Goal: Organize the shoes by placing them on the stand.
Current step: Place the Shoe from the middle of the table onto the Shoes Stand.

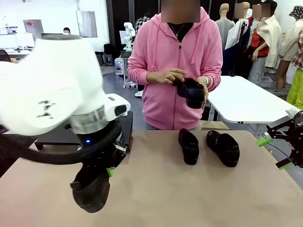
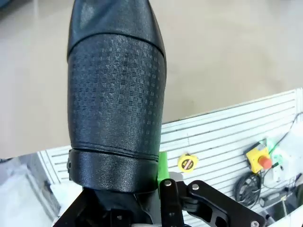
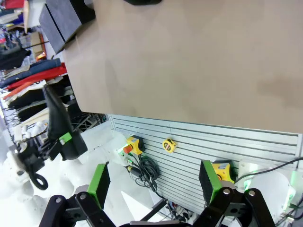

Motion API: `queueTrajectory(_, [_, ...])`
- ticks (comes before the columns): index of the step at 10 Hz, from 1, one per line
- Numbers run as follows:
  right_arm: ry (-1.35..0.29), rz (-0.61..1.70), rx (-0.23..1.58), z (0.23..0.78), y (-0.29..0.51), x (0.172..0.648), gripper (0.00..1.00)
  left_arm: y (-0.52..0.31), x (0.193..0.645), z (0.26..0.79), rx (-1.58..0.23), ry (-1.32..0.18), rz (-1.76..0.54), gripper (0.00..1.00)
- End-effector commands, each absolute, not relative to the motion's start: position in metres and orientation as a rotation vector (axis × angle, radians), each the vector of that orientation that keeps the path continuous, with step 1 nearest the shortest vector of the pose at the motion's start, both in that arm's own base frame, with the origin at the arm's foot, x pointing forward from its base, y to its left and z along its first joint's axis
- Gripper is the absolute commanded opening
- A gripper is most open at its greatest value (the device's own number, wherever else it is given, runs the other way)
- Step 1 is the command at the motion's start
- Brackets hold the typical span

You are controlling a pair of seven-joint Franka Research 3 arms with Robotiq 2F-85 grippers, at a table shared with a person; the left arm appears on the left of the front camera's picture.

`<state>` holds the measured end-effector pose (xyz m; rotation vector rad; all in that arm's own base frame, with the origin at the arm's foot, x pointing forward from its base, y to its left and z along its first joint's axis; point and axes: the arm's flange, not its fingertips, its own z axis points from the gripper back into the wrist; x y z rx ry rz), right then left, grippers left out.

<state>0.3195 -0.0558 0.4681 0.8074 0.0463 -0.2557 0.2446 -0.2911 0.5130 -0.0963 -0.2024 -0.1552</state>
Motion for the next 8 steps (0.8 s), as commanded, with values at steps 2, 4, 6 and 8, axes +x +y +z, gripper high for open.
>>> queueTrajectory(2, [0.053, -0.25, 0.798, 0.472, -0.059, 0.321, 1.0, -0.291, 0.245, 0.513, -0.096, -0.202, -0.155, 0.0])
queueTrajectory(4, [0.053, -0.25, 0.798, 0.472, -0.059, 0.321, 1.0, -0.291, 0.245, 0.513, -0.096, -0.202, -0.155, 0.0])
queueTrajectory(6, [0.053, -0.25, 0.798, 0.472, -0.059, 0.321, 1.0, -0.291, 0.245, 0.513, -0.096, -0.202, -0.155, 0.0])
queueTrajectory(8, [0.053, -0.25, 0.798, 0.472, -0.059, 0.321, 1.0, -0.246, 0.262, 0.518, -0.121, -0.242, -0.054, 0.0])
